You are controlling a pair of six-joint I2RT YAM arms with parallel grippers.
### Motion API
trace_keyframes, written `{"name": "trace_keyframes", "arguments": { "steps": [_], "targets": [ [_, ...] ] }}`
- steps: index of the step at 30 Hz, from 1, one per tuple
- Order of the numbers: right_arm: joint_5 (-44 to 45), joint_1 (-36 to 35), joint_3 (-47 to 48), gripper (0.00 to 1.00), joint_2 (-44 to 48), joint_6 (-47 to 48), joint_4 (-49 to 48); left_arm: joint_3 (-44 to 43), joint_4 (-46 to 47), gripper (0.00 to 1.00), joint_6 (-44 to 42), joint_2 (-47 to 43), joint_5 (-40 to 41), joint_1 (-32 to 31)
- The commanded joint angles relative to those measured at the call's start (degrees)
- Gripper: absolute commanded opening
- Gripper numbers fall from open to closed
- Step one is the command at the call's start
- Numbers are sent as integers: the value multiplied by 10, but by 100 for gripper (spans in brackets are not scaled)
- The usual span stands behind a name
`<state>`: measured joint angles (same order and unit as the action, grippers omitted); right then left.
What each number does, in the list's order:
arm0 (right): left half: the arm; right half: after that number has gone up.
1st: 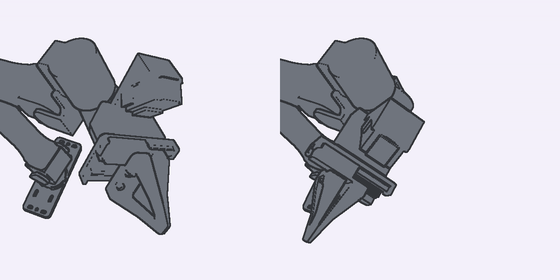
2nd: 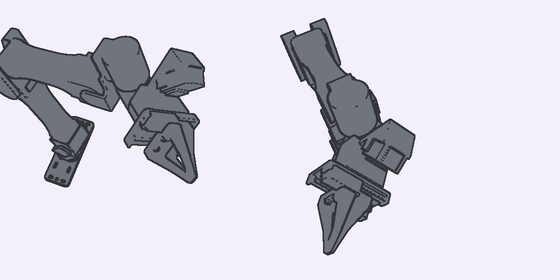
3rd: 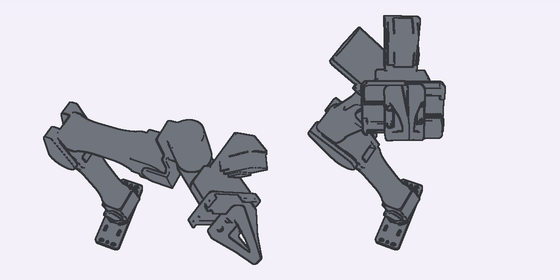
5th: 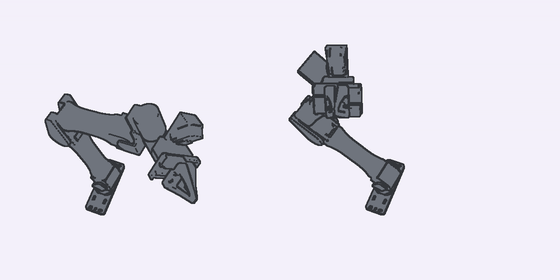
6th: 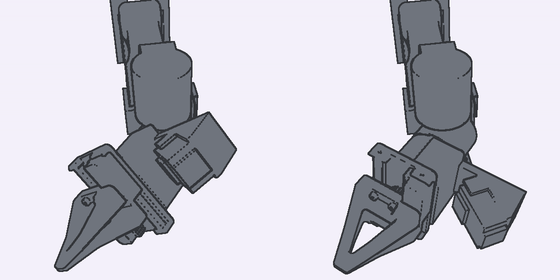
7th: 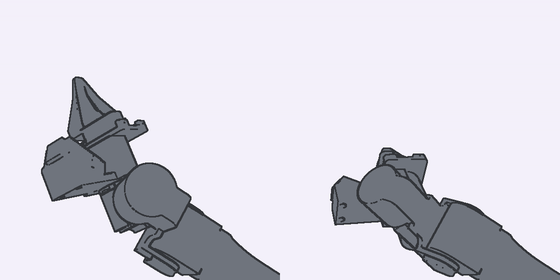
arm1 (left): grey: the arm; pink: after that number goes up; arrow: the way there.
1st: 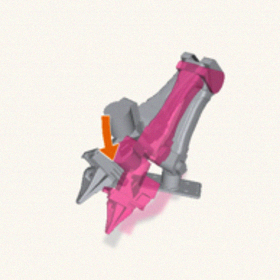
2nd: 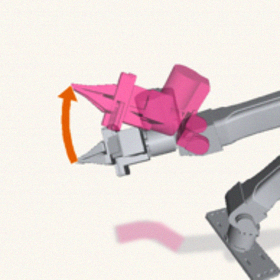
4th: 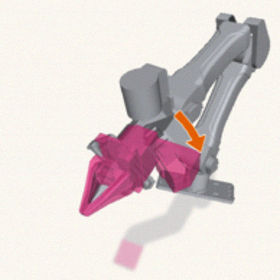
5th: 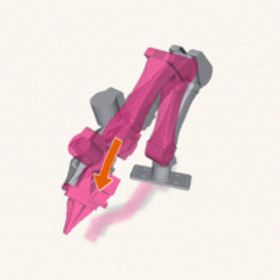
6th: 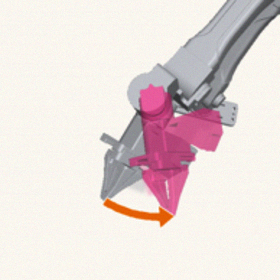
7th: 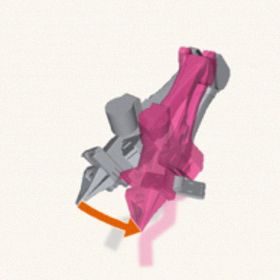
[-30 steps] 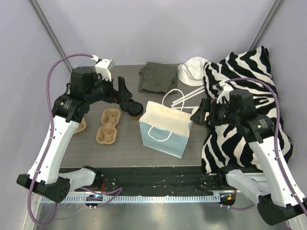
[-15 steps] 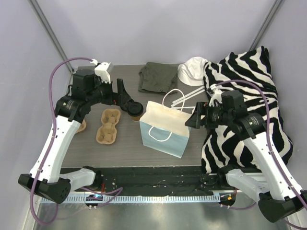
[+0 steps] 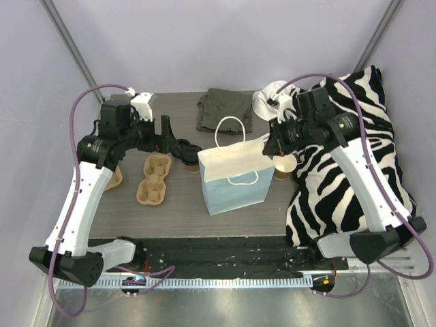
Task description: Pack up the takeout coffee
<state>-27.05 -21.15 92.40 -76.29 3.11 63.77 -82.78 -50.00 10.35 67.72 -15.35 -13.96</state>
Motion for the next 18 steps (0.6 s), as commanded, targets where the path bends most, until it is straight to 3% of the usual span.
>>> {"name": "trace_keyframes", "arguments": {
  "steps": [1, 5, 6, 8, 9, 11, 15, 18],
  "targets": [
    [-55, -6, 70, 1, -69, 199, 101, -19, -66, 94, -32, 15, -62, 31],
    [-35, -26, 89, 2, -107, 278, 121, -1, -101, 94, -50, 20, -120, 90],
    [-24, -36, 108, 11, -116, 264, 118, 3, -106, 94, -53, 18, -128, 101],
    [-13, -36, 152, 18, -143, 250, 129, 9, -114, 94, -62, 16, -148, 127],
    [-10, -36, 166, 30, -146, 246, 138, 10, -116, 94, -65, 13, -152, 135],
    [-1, -36, 176, 42, -133, 215, 125, 21, -115, 94, -65, 11, -162, 155],
    [13, -35, 163, 49, -79, 164, 79, 33, -108, 94, -58, 13, -187, 165],
    [42, -36, 155, 69, -47, 130, 47, 34, -106, 94, -55, 18, -200, 169]
  ]
}}
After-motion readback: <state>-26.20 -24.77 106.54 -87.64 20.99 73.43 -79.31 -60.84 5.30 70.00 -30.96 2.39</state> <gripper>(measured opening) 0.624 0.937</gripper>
